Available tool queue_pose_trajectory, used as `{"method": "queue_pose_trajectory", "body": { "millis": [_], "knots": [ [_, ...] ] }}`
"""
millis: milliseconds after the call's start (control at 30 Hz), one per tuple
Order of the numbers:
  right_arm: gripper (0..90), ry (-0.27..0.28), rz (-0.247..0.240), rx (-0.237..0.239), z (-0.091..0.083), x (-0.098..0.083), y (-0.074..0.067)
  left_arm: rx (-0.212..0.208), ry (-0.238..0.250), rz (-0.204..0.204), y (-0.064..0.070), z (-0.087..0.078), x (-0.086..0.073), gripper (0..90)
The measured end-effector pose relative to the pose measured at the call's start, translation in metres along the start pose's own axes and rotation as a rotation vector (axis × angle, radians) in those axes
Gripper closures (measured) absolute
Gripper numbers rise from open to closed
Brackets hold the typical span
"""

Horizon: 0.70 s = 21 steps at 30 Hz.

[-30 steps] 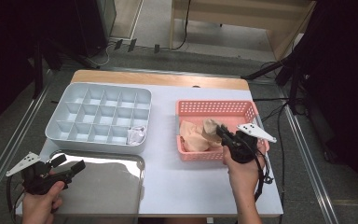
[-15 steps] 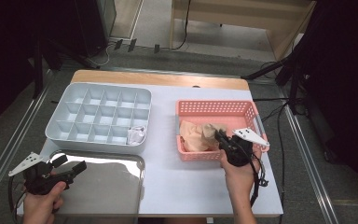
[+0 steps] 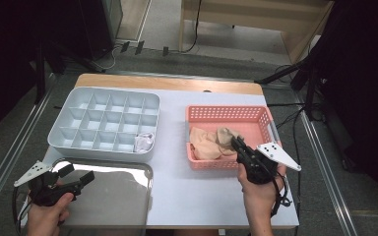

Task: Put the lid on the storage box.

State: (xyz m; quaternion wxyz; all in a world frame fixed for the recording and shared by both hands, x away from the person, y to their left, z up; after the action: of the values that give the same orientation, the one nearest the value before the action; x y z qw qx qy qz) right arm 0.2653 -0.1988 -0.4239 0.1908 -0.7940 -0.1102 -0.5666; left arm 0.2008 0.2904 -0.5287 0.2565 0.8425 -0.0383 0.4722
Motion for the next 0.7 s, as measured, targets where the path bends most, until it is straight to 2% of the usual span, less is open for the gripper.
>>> {"method": "queue_pose_trajectory", "body": {
  "millis": [100,333,533,700],
  "knots": [
    [87.1,0.022,0.000,0.028,-0.014,0.005,-0.006,0.002,0.000,-0.002,0.000,0.001,-0.001,4.3],
    [87.1,0.054,-0.004,0.050,-0.048,0.008,-0.012,0.003,-0.003,0.005,0.002,0.002,-0.002,4.3],
    [87.0,0.060,0.001,0.069,-0.074,0.001,-0.015,0.003,-0.012,0.017,0.004,0.004,-0.003,4.3],
    [86.9,0.046,0.000,0.091,-0.090,-0.012,-0.020,0.005,-0.016,0.020,0.005,0.005,-0.004,4.3]
  ]
}}
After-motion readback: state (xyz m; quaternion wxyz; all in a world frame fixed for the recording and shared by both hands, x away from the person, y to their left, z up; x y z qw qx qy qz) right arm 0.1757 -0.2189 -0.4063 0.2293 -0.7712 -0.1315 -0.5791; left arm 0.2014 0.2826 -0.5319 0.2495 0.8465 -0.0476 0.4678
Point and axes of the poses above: each handheld gripper's, and its own axes: z roughly forward along the jaws, x roughly out of its top, y roughly to its right, the point moved 3 cm from there along z, roughly forward along the jaws, and after that the axes turned 1 degree about z, right-handed, at the moved point
